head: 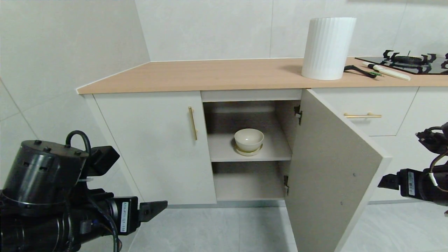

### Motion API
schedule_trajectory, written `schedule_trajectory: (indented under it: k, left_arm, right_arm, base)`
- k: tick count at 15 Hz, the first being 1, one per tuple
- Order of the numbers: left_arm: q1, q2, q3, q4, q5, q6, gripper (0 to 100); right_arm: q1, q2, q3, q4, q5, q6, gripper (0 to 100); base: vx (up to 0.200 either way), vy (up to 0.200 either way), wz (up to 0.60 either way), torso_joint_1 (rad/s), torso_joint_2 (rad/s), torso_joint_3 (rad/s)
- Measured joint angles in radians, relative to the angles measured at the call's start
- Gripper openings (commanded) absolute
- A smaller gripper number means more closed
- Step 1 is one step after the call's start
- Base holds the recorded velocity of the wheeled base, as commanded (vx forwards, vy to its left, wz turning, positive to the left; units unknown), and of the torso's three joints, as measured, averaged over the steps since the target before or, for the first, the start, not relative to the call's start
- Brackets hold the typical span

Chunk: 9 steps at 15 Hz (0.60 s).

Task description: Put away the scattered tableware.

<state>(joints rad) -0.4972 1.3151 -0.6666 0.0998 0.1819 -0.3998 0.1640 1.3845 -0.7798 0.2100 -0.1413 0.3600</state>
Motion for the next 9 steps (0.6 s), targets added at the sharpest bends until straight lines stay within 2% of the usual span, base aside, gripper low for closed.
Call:
schedule_trajectory:
  k: [6,9]
  left_arm:
    - [0.000,-0.002,-0.002,0.000,0.000,0.000,100]
    - [0.000,-0.002,-0.002,0.000,0.000,0.000,100]
  right_arm:
    - [0.183,0.000,0.006,-0.004,-0.001,0.067,100]
    - [0.247,0.012,0.013,-0.066,-0.001,0.086,100]
  base:
    - [0.000,0.000,0.00,0.000,0.00,0.000]
    - [0.000,0.000,0.00,0.000,0.00,0.000]
